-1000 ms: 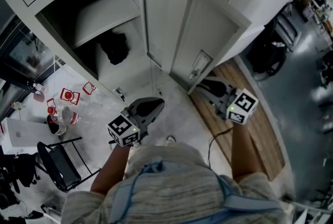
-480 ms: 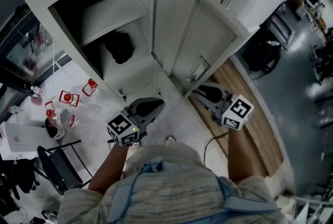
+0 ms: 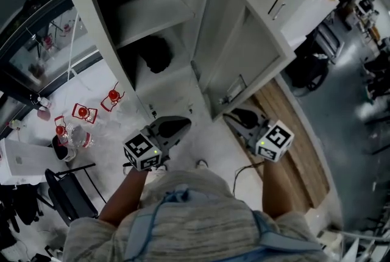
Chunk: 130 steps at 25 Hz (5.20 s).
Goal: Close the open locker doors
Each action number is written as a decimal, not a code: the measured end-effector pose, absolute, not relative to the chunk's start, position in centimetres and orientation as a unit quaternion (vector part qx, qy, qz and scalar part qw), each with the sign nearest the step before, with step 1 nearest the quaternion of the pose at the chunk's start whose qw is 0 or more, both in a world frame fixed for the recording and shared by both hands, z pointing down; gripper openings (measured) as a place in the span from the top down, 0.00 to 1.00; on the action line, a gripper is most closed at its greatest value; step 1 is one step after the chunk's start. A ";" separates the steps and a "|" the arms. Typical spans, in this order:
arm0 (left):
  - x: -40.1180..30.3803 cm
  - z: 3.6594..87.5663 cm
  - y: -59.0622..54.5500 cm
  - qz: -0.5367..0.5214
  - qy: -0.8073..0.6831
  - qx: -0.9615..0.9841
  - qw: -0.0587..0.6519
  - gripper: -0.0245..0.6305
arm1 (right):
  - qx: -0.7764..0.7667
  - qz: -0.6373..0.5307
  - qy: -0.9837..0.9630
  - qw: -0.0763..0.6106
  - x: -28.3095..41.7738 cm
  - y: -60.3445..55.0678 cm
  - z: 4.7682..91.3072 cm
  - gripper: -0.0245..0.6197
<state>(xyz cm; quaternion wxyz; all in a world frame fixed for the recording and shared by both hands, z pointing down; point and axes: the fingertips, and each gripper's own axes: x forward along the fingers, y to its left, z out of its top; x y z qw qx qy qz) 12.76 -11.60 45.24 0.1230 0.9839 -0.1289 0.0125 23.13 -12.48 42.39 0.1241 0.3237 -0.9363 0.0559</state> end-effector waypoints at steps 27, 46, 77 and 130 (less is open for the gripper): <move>0.5 45.9 -13.4 0.013 -0.130 0.985 0.114 0.96 | 0.365 0.072 -0.925 0.075 5.3 -16.5 42.0 0.84; -3.1 45.6 -16.7 0.006 -0.170 0.980 0.107 0.96 | 0.349 0.079 -0.931 0.068 -2.2 -23.8 42.1 0.84; -3.6 44.5 -16.9 0.002 -0.179 0.979 0.096 0.96 | 0.355 0.098 -0.927 0.064 -2.7 -22.6 42.7 0.84; -1.5 38.1 -7.8 -0.054 -0.104 0.991 0.061 0.96 | 0.363 0.089 -0.927 -0.010 -1.0 -7.8 38.9 0.96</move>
